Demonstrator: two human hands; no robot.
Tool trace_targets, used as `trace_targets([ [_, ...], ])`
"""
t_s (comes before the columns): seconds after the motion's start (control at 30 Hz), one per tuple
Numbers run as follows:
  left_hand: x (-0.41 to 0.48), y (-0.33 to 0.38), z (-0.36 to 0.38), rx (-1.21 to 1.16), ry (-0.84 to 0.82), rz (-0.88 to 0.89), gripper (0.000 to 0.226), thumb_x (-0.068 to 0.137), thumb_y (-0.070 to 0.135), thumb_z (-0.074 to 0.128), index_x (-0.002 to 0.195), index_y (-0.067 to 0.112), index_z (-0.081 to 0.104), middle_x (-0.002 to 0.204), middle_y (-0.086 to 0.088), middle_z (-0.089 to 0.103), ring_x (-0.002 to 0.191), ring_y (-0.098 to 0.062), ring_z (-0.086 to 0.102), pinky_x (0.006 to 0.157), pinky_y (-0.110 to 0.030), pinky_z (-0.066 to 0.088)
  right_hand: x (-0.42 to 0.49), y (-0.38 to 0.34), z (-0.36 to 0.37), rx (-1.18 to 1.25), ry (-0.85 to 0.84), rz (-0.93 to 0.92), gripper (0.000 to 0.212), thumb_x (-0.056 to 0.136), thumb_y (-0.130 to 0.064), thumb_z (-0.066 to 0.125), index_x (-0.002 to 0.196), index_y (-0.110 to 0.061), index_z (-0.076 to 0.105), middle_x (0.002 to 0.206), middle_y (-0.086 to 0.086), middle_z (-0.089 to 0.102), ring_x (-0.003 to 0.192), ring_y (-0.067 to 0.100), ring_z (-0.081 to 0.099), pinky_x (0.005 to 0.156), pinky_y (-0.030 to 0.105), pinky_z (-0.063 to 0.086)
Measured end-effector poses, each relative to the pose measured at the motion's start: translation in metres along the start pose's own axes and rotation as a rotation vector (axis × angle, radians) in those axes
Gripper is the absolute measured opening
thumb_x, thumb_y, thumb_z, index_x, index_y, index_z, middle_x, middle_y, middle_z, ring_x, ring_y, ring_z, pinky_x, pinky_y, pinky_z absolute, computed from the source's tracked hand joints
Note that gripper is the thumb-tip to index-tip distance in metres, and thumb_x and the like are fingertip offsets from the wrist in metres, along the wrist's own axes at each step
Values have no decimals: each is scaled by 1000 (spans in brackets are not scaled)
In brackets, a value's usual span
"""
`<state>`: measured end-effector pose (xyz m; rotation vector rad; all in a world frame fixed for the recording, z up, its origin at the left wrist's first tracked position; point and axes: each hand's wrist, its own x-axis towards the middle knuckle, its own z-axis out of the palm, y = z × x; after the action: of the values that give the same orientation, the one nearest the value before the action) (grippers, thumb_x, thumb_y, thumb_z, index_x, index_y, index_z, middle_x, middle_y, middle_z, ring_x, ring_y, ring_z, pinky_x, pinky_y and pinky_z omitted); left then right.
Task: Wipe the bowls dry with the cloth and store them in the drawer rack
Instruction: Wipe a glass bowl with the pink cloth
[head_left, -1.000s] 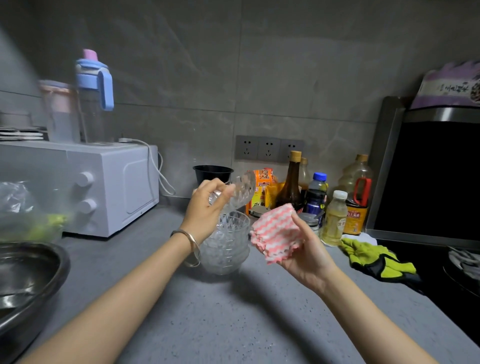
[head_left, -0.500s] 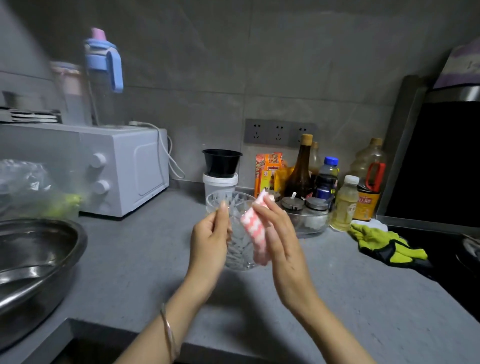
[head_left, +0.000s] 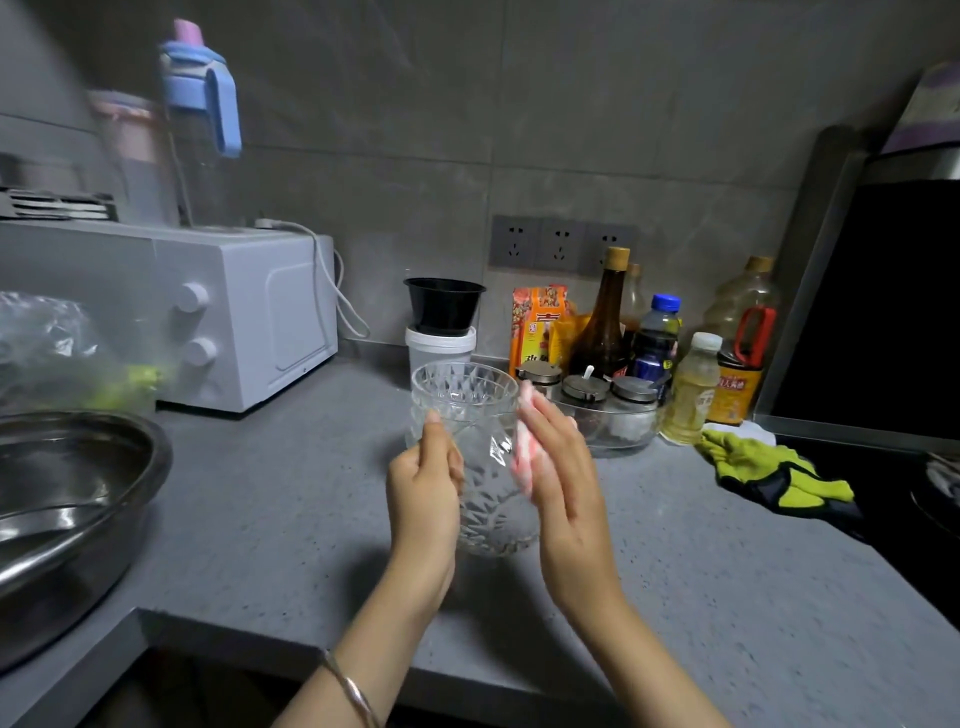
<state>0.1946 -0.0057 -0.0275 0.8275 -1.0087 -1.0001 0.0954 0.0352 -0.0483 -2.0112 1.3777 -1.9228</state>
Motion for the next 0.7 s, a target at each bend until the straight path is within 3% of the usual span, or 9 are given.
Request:
trace_targets([
  [0.1,8,-2,0,-24,-13,-7,52,100,30,42,51,13,35,36,8,34,36,-3,30,42,-18,27,-19,-4,5,-278,-67,-160,44,101,-41,25,144,-35,34,156,-8,20,145,18,16,119,43,8],
  [0.2,9,-7,-2,34,-123,-52,51,100,32,41,54,11,49,46,4,51,44,-8,48,51,-22,38,-4,-7,2,-460,-53,-309,42,101,-40,29,134,-28,51,148,-4,40,140,15,30,118,43,6],
  [0.3,2,-6,-4,68,-162,-15,53,99,33,43,48,17,43,42,7,41,41,-5,37,47,-20,32,16,-11,-5,-239,-46,-98,36,95,-39,39,121,-29,62,123,-11,61,117,5,53,103,38,38],
  [0.37,3,-7,-8,58,-126,-34,55,98,35,46,47,15,38,41,6,36,41,-6,34,45,-19,32,21,-9,-7,15,-54,82,35,92,-44,41,112,-29,65,106,-11,66,101,5,60,86,28,48],
  [0.43,6,-12,-14,4,-150,-95,51,90,52,51,64,7,54,60,-8,51,59,-17,49,63,-30,47,22,-5,-11,241,-57,241,34,88,-47,46,99,-24,68,94,-1,70,88,8,65,77,25,51],
  [0.5,6,-15,-19,-35,-168,-175,56,77,66,54,82,11,62,79,-12,60,74,-25,56,77,-47,52,25,-2,-16,380,-62,410,37,86,-47,51,89,-15,70,90,14,71,77,21,65,71,33,52],
  [0.57,7,-16,-21,-74,-178,-222,54,89,54,52,78,3,64,75,-10,70,73,-23,67,71,-34,56,28,-3,-20,385,-81,489,55,85,-48,52,86,6,64,78,32,64,66,28,59,65,34,48],
  [0.6,8,-13,-21,-66,-198,-221,48,95,45,48,76,4,67,73,-7,73,71,-18,70,66,-27,56,29,-5,-21,369,-88,493,64,86,-50,53,88,14,58,70,32,60,62,26,55,61,31,46],
  [0.7,14,-4,-24,103,-283,-122,53,98,38,41,79,-2,69,74,-13,72,70,-15,67,70,-25,52,33,-11,-25,317,-100,448,70,91,-51,50,75,17,53,61,30,54,52,25,51,58,29,42],
])
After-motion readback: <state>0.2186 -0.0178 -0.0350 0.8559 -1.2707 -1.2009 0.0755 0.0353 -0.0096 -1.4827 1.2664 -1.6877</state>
